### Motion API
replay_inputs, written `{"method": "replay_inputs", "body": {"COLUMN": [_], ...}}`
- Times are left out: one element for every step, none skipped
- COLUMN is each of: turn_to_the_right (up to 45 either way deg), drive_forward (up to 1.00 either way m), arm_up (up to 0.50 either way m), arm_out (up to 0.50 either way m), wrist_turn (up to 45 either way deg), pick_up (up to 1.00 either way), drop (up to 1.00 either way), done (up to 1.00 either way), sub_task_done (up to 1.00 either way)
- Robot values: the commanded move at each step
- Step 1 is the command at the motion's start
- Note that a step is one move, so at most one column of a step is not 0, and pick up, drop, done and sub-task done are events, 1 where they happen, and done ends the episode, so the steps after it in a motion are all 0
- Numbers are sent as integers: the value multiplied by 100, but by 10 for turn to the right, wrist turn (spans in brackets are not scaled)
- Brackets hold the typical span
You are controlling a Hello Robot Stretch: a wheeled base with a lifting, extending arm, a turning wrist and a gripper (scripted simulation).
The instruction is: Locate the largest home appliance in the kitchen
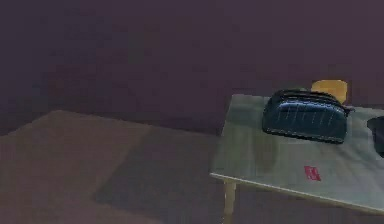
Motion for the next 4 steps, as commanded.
{"method": "replay_inputs", "body": {"turn_to_the_right": [450, 450, 420, 0], "drive_forward": [0, 0, 0, 45], "arm_up": [0, 0, 0, 0], "arm_out": [0, 0, 0, 0], "wrist_turn": [0, 0, 0, 0], "pick_up": [0, 0, 0, 0], "drop": [0, 0, 0, 0], "done": [0, 0, 0, 0], "sub_task_done": [0, 0, 0, 0]}}
